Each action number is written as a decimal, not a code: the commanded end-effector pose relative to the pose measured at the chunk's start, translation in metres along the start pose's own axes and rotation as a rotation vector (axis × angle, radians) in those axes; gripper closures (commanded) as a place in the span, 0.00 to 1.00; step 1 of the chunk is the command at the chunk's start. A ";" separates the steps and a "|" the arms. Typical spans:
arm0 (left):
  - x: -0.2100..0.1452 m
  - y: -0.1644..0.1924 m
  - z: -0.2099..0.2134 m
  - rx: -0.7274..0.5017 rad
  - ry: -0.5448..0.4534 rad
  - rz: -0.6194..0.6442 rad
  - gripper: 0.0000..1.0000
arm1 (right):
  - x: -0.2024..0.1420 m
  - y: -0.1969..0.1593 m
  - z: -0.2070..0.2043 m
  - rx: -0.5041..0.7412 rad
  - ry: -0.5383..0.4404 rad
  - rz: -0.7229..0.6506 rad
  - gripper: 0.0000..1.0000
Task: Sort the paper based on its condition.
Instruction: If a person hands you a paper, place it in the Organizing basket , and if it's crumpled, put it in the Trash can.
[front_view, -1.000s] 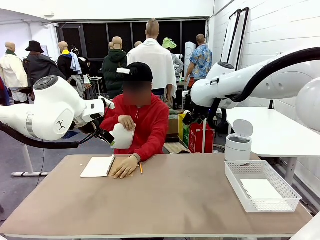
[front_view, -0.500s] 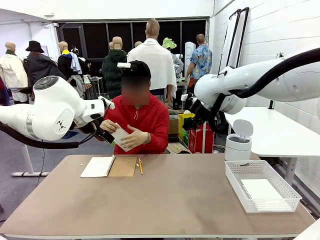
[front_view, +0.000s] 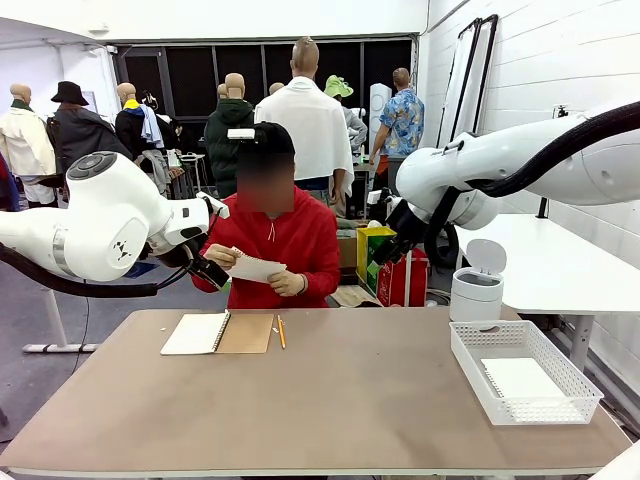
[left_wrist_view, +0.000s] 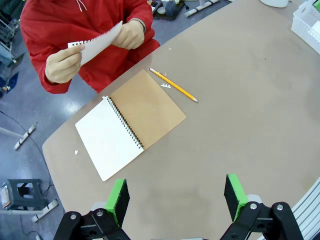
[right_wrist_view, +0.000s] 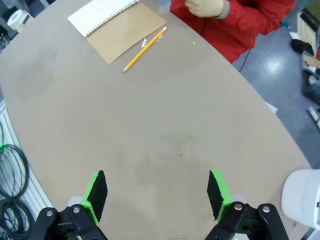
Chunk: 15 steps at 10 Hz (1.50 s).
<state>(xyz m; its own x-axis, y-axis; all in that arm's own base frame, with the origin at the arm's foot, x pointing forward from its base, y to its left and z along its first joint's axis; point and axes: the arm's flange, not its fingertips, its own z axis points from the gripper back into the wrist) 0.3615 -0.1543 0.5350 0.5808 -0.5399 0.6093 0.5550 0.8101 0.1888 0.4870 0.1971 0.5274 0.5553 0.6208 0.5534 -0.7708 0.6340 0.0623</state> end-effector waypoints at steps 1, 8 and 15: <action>-0.001 0.001 0.000 -0.001 0.003 0.002 0.00 | 0.002 0.000 -0.002 0.002 0.001 0.001 0.00; -0.001 0.001 0.000 -0.001 0.003 0.002 0.00 | 0.002 0.000 -0.002 0.002 0.001 0.001 0.00; -0.001 0.001 0.000 -0.001 0.003 0.002 0.00 | 0.000 0.001 -0.001 0.002 0.001 0.001 0.00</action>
<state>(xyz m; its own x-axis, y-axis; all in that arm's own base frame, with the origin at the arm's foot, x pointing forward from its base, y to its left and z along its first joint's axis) 0.3615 -0.1543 0.5350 0.5808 -0.5399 0.6093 0.5550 0.8101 0.1888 0.4868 0.1981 0.5271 0.5544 0.6219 0.5530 -0.7722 0.6323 0.0631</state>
